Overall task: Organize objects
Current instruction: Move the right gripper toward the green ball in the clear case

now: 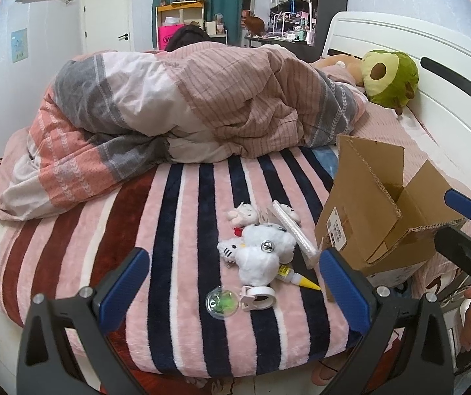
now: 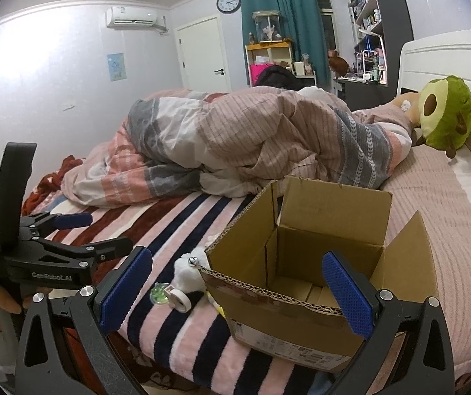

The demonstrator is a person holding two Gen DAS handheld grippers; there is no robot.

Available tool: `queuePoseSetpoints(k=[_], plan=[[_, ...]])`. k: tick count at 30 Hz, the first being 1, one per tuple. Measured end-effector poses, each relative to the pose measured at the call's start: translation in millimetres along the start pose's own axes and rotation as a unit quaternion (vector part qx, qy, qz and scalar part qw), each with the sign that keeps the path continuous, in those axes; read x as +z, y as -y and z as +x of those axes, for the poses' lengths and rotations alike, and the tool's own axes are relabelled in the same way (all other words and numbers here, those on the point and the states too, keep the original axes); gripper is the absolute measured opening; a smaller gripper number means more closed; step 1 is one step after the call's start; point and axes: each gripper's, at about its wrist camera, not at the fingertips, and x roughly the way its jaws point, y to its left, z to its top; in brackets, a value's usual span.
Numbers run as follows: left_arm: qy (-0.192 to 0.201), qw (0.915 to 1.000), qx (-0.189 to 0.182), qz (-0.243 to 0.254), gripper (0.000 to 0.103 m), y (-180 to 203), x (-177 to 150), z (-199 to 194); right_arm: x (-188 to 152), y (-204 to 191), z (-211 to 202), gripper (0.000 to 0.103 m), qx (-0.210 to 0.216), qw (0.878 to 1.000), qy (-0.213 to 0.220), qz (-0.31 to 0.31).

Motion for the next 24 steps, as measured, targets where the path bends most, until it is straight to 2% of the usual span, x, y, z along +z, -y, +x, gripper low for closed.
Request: queuePoseSetpoints(k=[17, 21, 22, 24], plan=[[0.005, 0.9999, -0.001, -0.012, 0.103, -15, -4, -4, 3, -26, -4, 0.103, 0.020, 0.999, 0.017, -0.030], [0.027, 0.9985, -0.018, -0.044, 0.103, -55, -7, -12, 0, -54, -6, 0.103, 0.090, 0.994, 0.022, -0.063], [0.036, 0.9978, -0.019, -0.053, 0.103, -71, -10, -13, -4, -63, -1, 0.103, 0.118, 0.990, 0.014, -0.072], [0.033, 0.9973, -0.011, -0.065, 0.103, -97, -17, -9, -17, -83, 21, 0.096, 0.176, 0.981, -0.023, -0.076]])
